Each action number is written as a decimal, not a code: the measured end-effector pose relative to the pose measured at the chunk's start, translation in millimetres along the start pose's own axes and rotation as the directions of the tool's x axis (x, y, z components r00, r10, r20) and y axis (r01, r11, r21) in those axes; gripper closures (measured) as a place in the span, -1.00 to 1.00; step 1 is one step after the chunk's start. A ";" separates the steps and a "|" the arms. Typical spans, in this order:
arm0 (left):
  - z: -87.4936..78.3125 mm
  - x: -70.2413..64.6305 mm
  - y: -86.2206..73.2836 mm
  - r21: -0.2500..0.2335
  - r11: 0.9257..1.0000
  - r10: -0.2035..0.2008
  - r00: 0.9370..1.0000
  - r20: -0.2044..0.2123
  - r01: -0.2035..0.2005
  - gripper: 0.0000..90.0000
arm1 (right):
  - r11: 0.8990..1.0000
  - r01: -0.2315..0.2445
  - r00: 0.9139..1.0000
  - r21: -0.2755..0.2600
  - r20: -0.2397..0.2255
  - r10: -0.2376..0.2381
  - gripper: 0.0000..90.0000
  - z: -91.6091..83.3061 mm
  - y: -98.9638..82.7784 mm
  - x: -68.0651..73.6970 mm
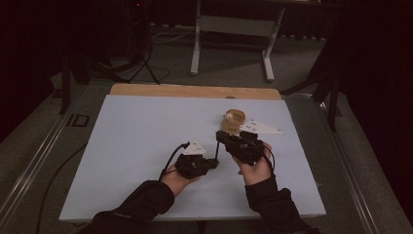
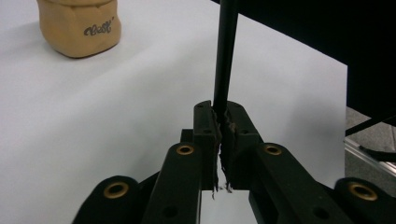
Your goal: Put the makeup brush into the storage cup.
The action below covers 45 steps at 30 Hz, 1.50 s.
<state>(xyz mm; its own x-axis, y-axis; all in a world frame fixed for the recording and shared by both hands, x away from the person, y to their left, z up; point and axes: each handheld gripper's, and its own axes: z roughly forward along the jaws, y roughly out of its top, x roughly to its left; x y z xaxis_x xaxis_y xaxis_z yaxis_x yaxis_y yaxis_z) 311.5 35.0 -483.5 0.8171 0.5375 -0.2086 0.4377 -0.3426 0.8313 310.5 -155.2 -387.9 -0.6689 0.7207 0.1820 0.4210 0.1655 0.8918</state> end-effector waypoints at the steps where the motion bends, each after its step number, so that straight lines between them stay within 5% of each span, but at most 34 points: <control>1: 0.1 -0.1 0.7 0.002 1.000 -0.001 1.000 -0.001 0.001 0.88 | 1.000 0.006 1.000 0.002 0.000 -0.006 0.91 0.2 0.1 -0.3; 5: -1.8 -4.5 4.1 0.025 1.000 0.019 0.999 -0.034 -0.018 0.55 | 1.000 0.012 1.000 0.001 0.005 -0.012 0.91 -0.2 0.4 -2.9; 13: -15.8 -2.6 8.2 -0.023 1.000 0.014 1.000 -0.001 -0.014 0.27 | 1.000 0.028 1.000 -0.008 0.011 -0.028 0.91 -5.0 2.8 -8.5; 22: -36.8 3.5 6.4 -0.036 0.999 0.010 1.000 0.001 -0.010 -0.30 | 0.997 0.079 0.997 -0.024 0.011 -0.078 0.91 -12.8 6.4 -19.3; 26: -45.6 9.5 2.5 -0.039 0.999 -0.006 0.999 0.041 0.007 -0.65 | 0.996 0.085 0.996 -0.035 0.015 -0.084 0.91 -17.8 9.4 -26.3; 35: -60.3 19.3 -13.6 -0.037 0.999 0.000 1.000 -0.012 -0.001 -0.90 | 0.992 0.115 0.993 -0.054 0.027 -0.114 0.91 -29.9 17.9 -39.2; 45: -80.0 30.4 -32.3 -0.064 0.998 -0.016 0.998 -0.057 0.013 -0.93 | 0.987 0.137 0.990 -0.078 0.052 -0.133 0.91 -37.8 35.1 -51.4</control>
<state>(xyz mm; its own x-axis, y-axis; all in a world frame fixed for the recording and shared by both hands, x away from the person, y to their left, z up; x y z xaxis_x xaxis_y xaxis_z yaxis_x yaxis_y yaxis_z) 292.2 124.0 -475.4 0.7870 0.5861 -0.1925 0.4231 -0.2857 0.8599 336.5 -212.0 -350.3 -0.6863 0.7262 0.0397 0.2763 0.2098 0.9379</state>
